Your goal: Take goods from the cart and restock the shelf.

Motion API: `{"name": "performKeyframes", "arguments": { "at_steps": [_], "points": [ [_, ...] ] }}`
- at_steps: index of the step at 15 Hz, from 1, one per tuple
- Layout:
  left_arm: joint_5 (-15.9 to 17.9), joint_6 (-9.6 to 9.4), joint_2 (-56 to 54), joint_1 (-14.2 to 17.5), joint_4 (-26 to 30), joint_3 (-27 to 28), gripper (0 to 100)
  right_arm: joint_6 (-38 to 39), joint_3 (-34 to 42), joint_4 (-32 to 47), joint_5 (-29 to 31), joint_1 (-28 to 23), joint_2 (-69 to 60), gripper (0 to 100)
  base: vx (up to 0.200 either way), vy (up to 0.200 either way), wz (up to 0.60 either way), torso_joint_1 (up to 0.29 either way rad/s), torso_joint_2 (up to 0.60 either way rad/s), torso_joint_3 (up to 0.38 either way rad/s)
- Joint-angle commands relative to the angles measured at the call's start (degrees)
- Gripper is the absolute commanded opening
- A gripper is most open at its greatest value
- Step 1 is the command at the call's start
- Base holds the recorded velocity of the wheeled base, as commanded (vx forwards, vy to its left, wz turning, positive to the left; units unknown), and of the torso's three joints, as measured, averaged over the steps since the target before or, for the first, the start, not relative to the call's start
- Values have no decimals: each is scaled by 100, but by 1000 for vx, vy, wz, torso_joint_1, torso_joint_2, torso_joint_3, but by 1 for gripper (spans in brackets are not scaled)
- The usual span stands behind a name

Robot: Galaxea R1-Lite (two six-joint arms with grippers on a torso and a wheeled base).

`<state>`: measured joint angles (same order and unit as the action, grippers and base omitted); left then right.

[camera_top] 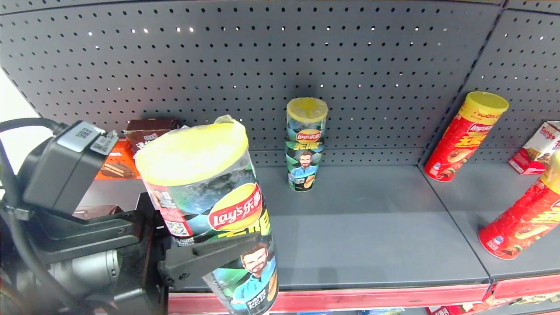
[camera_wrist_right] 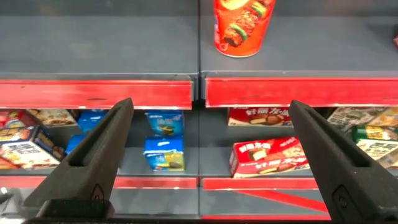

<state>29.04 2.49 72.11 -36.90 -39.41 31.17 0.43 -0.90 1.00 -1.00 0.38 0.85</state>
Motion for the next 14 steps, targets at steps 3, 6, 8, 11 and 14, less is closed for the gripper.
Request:
{"name": "performKeyframes", "arguments": {
  "at_steps": [3, 6, 8, 11, 14],
  "points": [
    [5, -3, 14, 192, -5, -67, 0, 159, -1905, 278, -533, 604, 1769, 100, 0, 0, 0, 0, 0, 0],
    [14, -3, 5, 385, -5, -138, 0, -175, -2239, 225, -946, 1228, 2613, 100, 0, 0, 0, 0, 0, 0],
    [5, -3, 58, 412, -5, -59, 0, -210, -2705, 181, -1192, 1861, 3668, 100, 0, 0, 0, 0, 0, 0],
    [14, 6, 49, 526, -5, -85, 0, -201, -2960, -495, -1218, 2590, 4845, 100, 0, 0, 0, 0, 0, 0],
    [14, 15, 14, 570, -5, -190, 0, -456, -3232, -750, -1034, 2907, 5672, 100, 0, 0, 0, 0, 0, 0]
  ]
}}
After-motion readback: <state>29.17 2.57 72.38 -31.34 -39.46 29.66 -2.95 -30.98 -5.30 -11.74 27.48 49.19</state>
